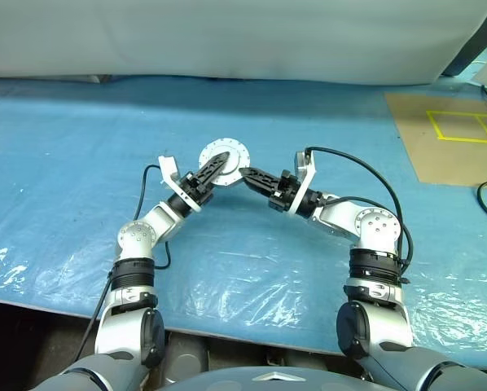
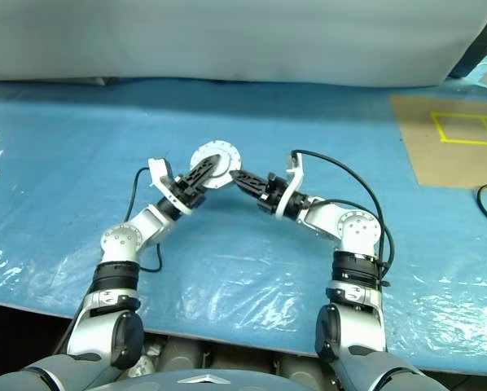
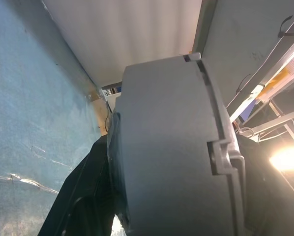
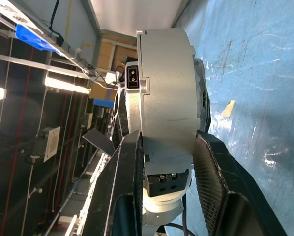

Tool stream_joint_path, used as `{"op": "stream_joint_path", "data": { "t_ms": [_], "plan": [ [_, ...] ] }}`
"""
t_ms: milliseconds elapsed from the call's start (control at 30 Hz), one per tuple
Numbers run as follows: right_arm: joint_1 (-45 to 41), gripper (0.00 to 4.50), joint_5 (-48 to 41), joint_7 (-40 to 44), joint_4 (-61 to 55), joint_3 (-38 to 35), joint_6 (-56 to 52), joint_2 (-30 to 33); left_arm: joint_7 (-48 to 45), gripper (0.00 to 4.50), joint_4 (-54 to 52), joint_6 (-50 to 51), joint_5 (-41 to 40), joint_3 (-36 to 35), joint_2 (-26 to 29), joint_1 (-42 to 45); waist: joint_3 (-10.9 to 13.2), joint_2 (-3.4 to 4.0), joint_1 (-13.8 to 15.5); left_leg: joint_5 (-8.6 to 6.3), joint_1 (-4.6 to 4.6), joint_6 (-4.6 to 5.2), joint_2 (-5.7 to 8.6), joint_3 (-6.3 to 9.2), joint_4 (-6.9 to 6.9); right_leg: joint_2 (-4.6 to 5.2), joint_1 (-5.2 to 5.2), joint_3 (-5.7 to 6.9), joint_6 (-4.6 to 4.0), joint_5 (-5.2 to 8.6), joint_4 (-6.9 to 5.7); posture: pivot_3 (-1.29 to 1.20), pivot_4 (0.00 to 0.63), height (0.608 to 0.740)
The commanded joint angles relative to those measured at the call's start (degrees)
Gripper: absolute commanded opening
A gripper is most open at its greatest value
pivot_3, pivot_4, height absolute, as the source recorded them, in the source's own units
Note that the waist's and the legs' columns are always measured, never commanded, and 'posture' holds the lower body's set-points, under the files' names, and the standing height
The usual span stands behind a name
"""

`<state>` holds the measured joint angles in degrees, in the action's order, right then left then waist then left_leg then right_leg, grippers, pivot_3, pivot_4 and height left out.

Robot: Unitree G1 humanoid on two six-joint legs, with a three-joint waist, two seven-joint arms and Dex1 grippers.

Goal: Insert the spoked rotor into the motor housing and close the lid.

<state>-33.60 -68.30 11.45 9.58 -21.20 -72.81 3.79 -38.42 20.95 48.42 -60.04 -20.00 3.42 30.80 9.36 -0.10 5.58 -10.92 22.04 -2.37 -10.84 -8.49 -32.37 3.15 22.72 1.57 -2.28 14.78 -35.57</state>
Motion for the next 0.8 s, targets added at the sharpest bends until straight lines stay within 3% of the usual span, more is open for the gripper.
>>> {"op": "stream_joint_path", "data": {
  "t_ms": [33, 67, 333, 567, 800],
  "plan": [
    [-1.2, 2.40, -3.0, 1.5, -0.4, 0.1, -1.4, -0.2, 0.7, 2.61, -2.7, -1.2, -0.2, -0.9, 0.6, 1.7, 0.0, 0.00, 0.0, 0.00, 0.01, 0.00, 0.01, 0.00, 0.00, 0.00, 0.00, 0.00, 0.00, 0.00, 0.00, 0.00, 0.150, 0.740],
    [-1.4, 2.74, -3.1, 1.5, 0.3, -0.3, -1.4, -0.1, 1.3, 2.61, -2.9, -1.6, -0.5, -1.5, 0.7, 2.0, 0.0, 0.00, 0.0, 0.00, 0.00, 0.00, 0.00, 0.00, 0.00, 0.00, 0.00, 0.00, 0.00, 0.00, 0.00, 0.00, 0.150, 0.740],
    [0.1, 2.74, -0.4, 2.5, -0.1, 0.5, 0.0, 1.3, 5.2, 2.61, 0.7, -9.4, -0.8, -9.9, 3.8, 6.1, 0.0, 0.00, -0.1, 0.00, -0.01, 0.00, -0.01, 0.00, 0.00, -0.02, 0.02, 0.00, 0.00, 0.00, 0.00, 0.00, 0.150, 0.740],
    [2.2, 2.74, 3.2, 2.7, 0.2, 2.0, 1.3, 2.3, 10.3, 2.61, 11.5, -25.5, 11.6, -11.7, 11.5, 7.3, 0.0, -0.01, -0.1, 0.00, 0.02, 0.00, -0.01, 0.02, 0.01, -0.03, 0.01, 0.02, 0.01, 0.00, 0.05, 0.00, 0.150, 0.740],
    [2.4, 2.74, 5.4, 4.1, 0.4, 2.9, 2.3, 2.8, 11.7, 2.61, 19.4, -31.7, 16.5, -13.0, 15.9, 8.3, 0.1, -0.26, 0.2, 0.00, 0.09, 0.00, -0.01, 0.08, 0.00, -0.02, 0.02, 0.10, 0.01, 0.00, 0.06, 0.00, 0.150, 0.740]
  ]
}}
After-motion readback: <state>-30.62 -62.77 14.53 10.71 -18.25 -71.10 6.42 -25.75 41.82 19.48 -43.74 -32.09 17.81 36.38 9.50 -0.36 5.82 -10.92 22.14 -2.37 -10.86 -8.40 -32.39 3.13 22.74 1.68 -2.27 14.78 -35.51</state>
